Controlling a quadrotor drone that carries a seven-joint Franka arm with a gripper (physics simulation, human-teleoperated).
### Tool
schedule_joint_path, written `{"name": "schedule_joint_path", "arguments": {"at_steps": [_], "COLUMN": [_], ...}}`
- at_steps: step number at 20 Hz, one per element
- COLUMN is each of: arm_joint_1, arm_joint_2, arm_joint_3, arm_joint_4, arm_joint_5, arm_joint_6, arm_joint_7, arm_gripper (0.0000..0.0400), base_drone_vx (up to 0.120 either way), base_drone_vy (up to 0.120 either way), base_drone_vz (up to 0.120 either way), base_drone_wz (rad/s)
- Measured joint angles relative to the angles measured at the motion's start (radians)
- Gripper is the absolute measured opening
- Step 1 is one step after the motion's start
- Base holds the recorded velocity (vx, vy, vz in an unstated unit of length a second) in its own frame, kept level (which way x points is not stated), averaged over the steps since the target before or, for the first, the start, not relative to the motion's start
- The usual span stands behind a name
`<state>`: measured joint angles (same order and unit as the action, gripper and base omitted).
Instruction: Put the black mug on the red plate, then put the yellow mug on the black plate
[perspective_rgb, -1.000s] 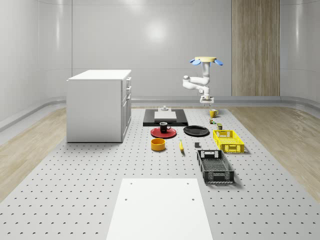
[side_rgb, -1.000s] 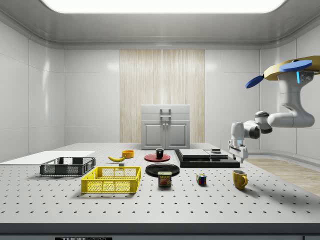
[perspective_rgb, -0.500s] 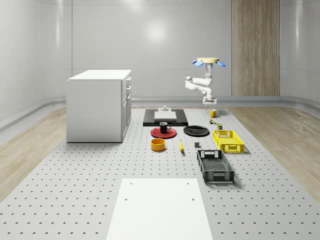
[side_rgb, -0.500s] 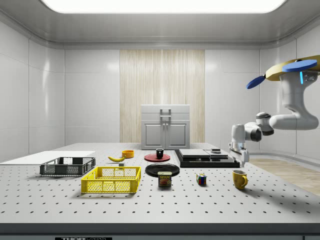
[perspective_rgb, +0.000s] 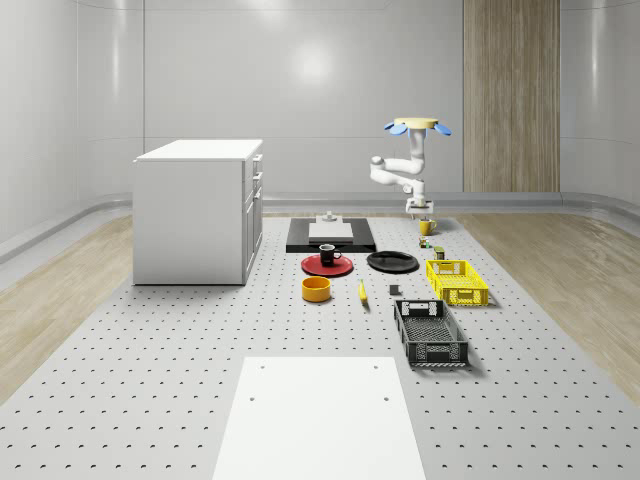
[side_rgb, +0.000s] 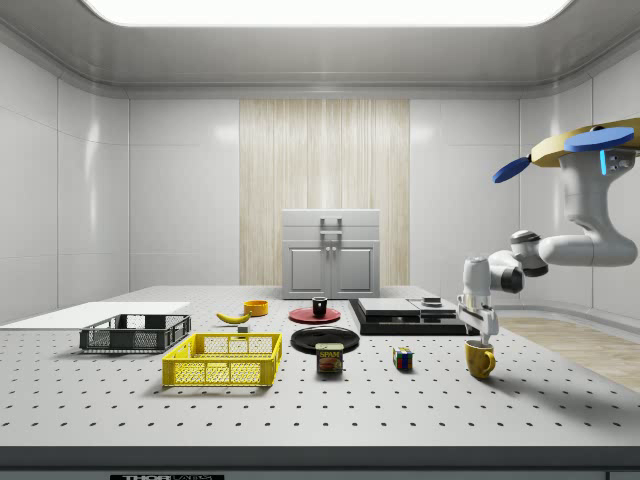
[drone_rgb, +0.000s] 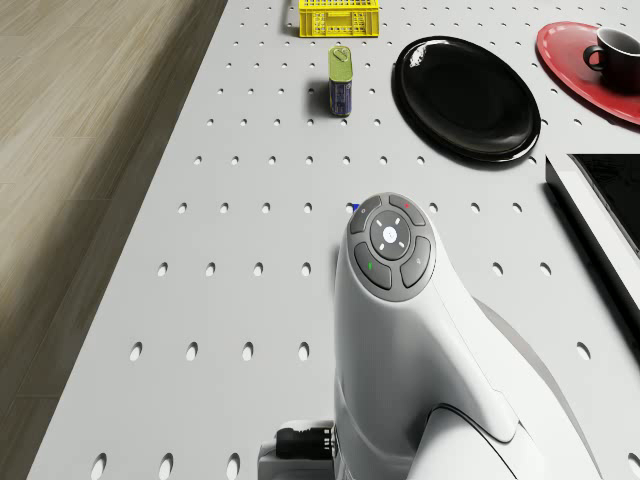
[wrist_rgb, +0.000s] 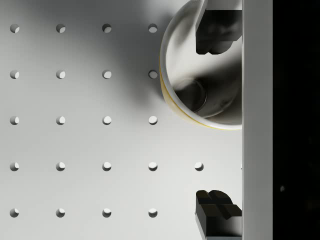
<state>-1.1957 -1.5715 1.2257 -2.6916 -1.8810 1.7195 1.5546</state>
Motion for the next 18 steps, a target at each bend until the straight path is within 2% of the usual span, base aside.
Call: {"name": "schedule_joint_path", "arguments": {"at_steps": [18], "arm_joint_1": [-0.061], "arm_joint_2": [0.019], "arm_joint_3": [-0.037], "arm_joint_4": [0.065], "arm_joint_5": [-0.032], "arm_joint_6": [0.02], "arm_joint_7": [0.005], "arm_gripper": [0.04], "base_drone_vx": [0.0], "base_drone_vy": [0.0], "base_drone_vz": [0.0], "base_drone_wz": [0.0]}}
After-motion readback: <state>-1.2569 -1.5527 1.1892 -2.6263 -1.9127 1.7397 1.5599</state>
